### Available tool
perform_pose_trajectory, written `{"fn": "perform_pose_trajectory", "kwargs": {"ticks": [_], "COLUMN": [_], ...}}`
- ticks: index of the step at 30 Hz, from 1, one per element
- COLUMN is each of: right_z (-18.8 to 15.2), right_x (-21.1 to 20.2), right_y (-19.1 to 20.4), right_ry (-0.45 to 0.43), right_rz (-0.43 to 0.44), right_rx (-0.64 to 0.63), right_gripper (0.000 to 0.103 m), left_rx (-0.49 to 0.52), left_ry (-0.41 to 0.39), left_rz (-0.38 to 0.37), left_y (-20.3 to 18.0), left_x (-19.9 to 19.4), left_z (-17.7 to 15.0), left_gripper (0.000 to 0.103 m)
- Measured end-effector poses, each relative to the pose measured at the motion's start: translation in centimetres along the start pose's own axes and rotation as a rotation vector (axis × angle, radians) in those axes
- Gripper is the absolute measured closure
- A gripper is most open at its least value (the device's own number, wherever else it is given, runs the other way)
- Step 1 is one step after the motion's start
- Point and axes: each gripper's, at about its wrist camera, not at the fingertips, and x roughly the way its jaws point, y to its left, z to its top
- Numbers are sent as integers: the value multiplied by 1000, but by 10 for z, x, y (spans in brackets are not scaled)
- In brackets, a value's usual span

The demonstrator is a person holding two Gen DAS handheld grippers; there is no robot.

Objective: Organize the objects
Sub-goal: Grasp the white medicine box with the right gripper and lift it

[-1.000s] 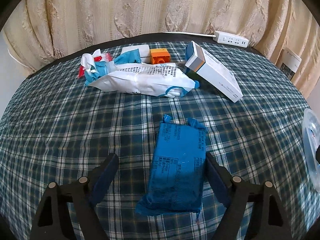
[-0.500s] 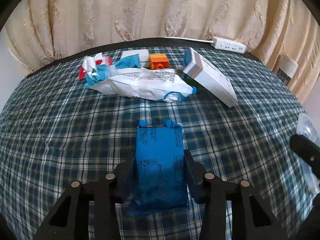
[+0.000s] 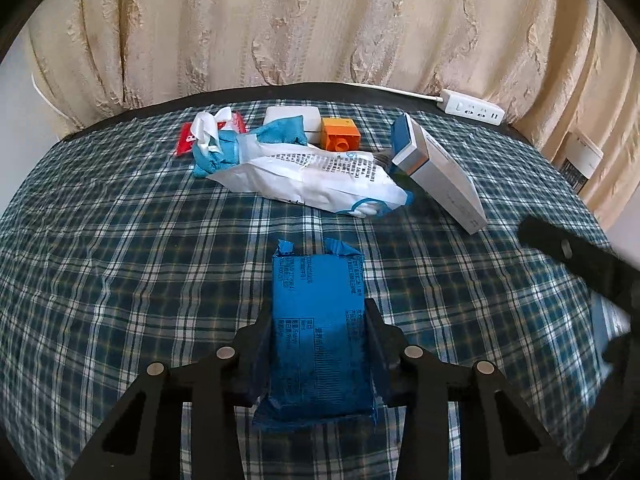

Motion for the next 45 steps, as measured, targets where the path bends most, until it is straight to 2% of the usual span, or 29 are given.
{"fn": "perform_pose_trajectory", "kwargs": {"ticks": [10,19,28,32,36,45], "right_z": [47,69,84,85,79,54], "right_x": [48,85,102,115,119,96], "right_y": [-21,-32,-26,-26,-26,-16], "right_ry": [24,20,17,68,124,190], "right_rz": [75,92,210,282,300,341], "right_rx": [205,226,233,232,217,153], "right_gripper": [34,34,33,31,31,27], "left_rx": [17,24,23,21,15,-1], "left_ry": [-5,-2,5,5,4,-1], "left_rz": [-4,-5,0,4,4,11], "left_y": [-5,-6,-5,-5,-3,0], "left_x": [-1,-2,0,0,0,-1], "left_z": [-2,-2,-3,-3,-2,0], "left_gripper": [60,60,60,60,60,59]}}
